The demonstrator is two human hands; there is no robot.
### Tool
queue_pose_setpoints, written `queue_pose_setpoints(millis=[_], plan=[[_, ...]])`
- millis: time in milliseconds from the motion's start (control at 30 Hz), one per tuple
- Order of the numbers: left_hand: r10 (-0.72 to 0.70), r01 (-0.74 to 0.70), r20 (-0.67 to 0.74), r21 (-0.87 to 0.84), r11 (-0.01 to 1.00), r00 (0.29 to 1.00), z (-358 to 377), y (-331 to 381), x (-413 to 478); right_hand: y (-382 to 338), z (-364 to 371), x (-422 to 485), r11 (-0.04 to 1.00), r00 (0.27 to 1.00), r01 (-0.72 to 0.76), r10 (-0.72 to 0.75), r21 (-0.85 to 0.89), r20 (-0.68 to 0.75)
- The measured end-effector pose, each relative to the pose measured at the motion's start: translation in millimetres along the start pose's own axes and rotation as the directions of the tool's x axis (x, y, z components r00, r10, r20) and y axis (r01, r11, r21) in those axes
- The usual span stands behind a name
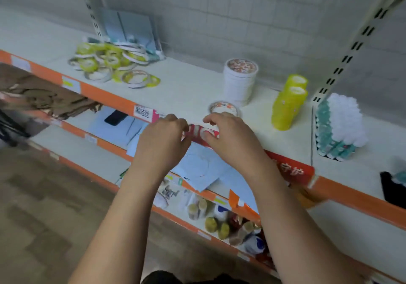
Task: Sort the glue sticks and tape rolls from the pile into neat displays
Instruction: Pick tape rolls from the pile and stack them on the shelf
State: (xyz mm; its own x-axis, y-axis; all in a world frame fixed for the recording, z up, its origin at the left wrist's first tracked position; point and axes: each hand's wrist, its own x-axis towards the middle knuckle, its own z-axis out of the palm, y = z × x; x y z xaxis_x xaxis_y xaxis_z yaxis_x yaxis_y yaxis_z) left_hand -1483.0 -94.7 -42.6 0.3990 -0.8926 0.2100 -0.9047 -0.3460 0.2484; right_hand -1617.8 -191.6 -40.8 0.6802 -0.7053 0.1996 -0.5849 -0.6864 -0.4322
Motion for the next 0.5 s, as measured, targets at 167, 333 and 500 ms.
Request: queue_pose_setpoints(millis=[167,333,500], plan=[[-0.039,0.038,0.010,0.047,0.998,0.999,-19.5,-83.4,1.8,-67.1,50.6,40.4,0.998,0.998,0.062,-0.062,0.015,0.031],[-0.041,0.040,0.015,0.049,0.998,0.999,-29.8,-137.4,11.2,-109.6,78.7,63.9,0.996,0.998,0.058,-0.058,0.068,-0.004],[-0.043,0.043,0.000,0.025,0.999,0.999,-28.2,-170.5,34.1,-119.2,94.0,92.5,0.996,0.999,0.053,-0.052,0.075,-0.015]])
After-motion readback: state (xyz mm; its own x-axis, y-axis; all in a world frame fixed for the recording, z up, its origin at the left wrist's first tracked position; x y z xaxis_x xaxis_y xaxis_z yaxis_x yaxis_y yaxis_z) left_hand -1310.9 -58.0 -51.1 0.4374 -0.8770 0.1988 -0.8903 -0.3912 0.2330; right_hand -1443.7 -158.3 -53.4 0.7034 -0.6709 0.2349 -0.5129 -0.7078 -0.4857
